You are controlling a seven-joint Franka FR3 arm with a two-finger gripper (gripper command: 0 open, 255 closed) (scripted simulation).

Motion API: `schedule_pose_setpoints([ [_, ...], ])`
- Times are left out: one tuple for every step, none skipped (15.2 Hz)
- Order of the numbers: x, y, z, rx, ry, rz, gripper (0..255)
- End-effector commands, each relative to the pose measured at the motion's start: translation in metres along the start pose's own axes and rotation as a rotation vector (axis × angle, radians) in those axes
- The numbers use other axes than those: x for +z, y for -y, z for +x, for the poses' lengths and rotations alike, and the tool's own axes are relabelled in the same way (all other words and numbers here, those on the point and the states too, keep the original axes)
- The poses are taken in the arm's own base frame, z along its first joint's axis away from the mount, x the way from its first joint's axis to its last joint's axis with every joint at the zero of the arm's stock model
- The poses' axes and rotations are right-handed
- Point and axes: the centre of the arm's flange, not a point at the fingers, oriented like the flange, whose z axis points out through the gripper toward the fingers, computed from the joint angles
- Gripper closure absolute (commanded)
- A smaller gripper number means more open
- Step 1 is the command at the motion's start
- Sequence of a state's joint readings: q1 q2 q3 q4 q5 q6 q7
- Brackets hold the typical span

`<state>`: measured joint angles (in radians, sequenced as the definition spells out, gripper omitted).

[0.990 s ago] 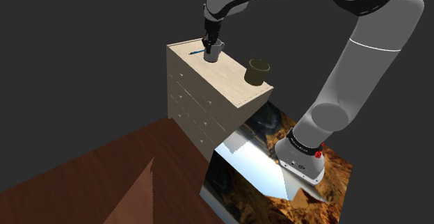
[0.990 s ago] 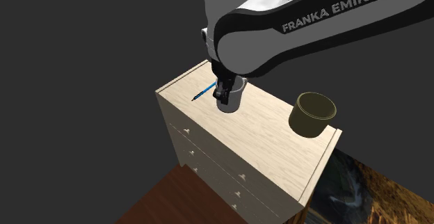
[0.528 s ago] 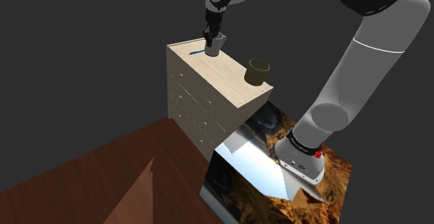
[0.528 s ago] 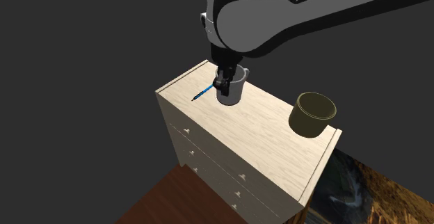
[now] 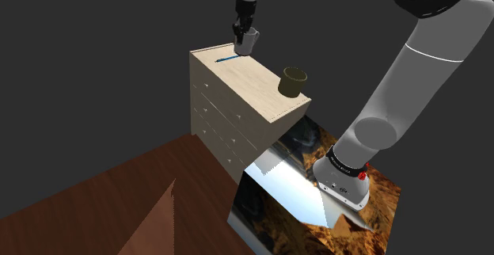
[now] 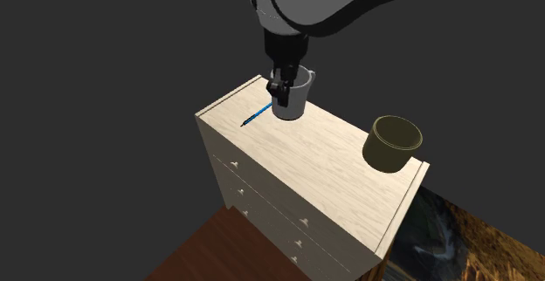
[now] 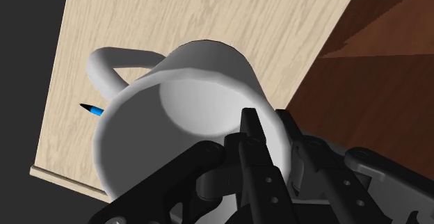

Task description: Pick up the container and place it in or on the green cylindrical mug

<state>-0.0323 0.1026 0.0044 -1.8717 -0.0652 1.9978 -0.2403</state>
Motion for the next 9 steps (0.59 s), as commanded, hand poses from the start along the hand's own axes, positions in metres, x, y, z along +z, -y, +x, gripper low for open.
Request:
schedule_pose_setpoints([
  [-0.010,-0.001,0.000,0.000,0.000,0.000,255],
  [-0.015,-0.001,0.000,0.000,0.000,0.000,255],
  [-0.020,-0.002,0.000,0.000,0.000,0.000,255],
  [-0.026,-0.002,0.000,0.000,0.000,0.000,255],
  [-0.031,-0.002,0.000,0.000,0.000,0.000,255],
  [-0.036,-0.003,0.000,0.000,0.000,0.000,255],
  [-0.041,-0.003,0.000,0.000,0.000,0.000,255],
  [-0.047,-0.003,0.000,0.000,0.000,0.000,255],
  [-0.052,-0.004,0.000,0.000,0.000,0.000,255],
])
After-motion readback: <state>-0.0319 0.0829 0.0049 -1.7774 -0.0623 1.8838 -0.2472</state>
